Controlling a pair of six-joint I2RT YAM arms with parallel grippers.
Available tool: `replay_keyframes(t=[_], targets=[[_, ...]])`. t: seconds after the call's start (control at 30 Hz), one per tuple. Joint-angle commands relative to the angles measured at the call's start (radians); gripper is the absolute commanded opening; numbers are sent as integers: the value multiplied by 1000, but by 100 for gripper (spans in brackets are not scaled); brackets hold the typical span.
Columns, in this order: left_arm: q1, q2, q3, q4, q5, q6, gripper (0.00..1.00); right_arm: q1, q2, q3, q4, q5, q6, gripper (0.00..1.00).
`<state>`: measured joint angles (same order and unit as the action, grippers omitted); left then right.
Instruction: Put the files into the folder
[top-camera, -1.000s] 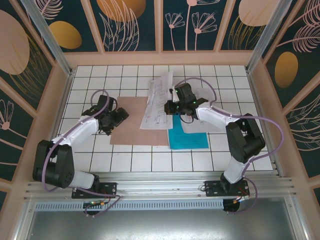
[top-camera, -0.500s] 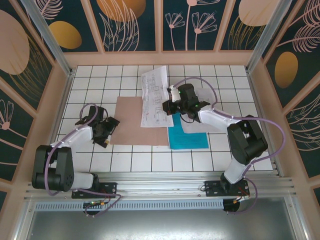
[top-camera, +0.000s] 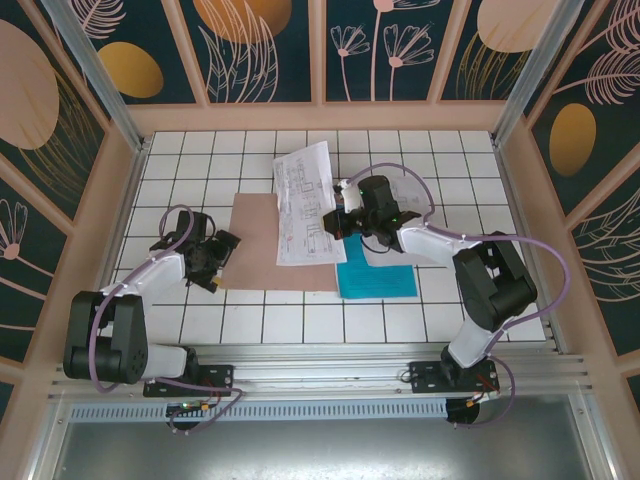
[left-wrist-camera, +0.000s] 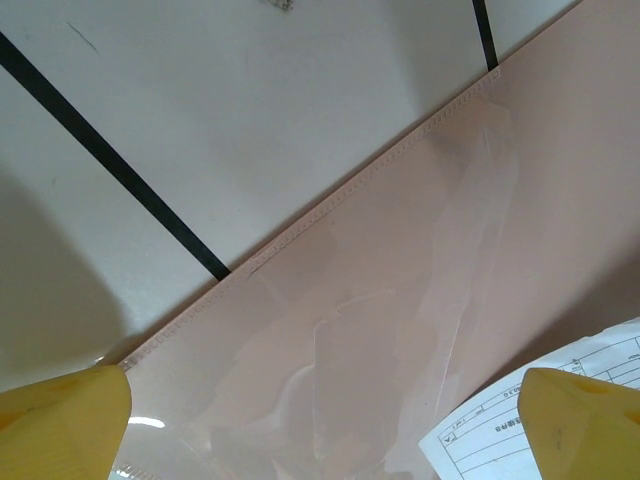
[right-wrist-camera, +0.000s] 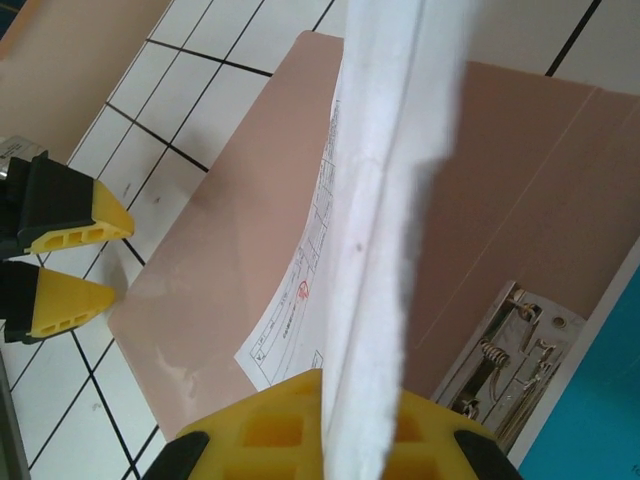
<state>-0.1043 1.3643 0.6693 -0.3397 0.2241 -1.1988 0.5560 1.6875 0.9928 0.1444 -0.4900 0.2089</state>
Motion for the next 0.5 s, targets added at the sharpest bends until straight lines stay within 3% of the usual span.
replay_keyframes(t=[0.0, 0.47], targets=[[5, 21, 13, 11, 15, -2, 99, -3, -31, -25, 67, -49, 37, 0], [4, 25, -9, 19, 18, 12, 99, -50, 19, -81, 200, -164, 170, 0]])
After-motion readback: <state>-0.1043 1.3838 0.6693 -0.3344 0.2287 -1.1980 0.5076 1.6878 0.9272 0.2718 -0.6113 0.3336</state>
